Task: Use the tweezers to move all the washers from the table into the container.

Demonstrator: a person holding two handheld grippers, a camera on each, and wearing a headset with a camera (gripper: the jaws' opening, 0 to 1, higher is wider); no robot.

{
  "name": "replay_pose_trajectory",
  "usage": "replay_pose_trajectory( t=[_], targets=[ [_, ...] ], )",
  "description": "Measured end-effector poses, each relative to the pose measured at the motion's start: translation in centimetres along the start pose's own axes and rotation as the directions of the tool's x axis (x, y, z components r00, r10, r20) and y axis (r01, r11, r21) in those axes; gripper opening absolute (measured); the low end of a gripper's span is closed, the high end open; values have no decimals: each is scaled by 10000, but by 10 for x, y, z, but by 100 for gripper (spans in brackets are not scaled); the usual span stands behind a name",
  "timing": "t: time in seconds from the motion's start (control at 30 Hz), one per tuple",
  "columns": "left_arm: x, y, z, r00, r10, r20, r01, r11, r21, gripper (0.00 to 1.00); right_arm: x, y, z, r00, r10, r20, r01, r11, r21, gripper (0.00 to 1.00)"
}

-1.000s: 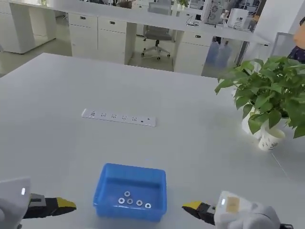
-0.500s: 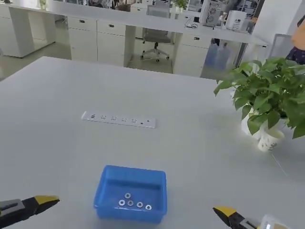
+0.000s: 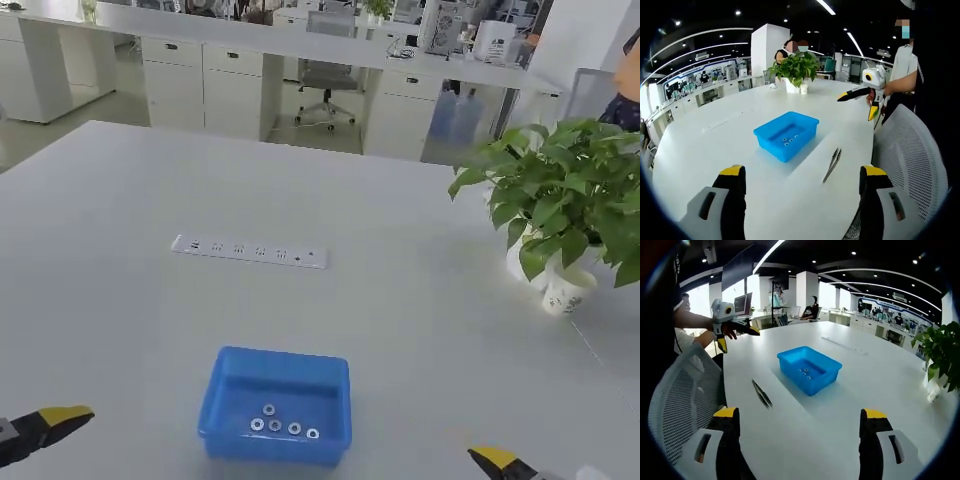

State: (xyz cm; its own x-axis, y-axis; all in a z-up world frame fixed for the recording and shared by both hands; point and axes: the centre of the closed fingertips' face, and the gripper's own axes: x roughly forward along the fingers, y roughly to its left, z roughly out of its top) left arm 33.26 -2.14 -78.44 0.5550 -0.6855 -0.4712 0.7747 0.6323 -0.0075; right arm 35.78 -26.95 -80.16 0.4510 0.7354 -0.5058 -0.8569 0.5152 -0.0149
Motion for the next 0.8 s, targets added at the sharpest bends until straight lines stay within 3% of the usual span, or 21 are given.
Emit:
replay_pose_trajectory(
  t=[0.8],
  targets=[
    [-1,2,0,9998,110,-170,-111,9999,-49,99,-5,-2,-2,10000,1,25,-2,10000,83,100]
  ],
)
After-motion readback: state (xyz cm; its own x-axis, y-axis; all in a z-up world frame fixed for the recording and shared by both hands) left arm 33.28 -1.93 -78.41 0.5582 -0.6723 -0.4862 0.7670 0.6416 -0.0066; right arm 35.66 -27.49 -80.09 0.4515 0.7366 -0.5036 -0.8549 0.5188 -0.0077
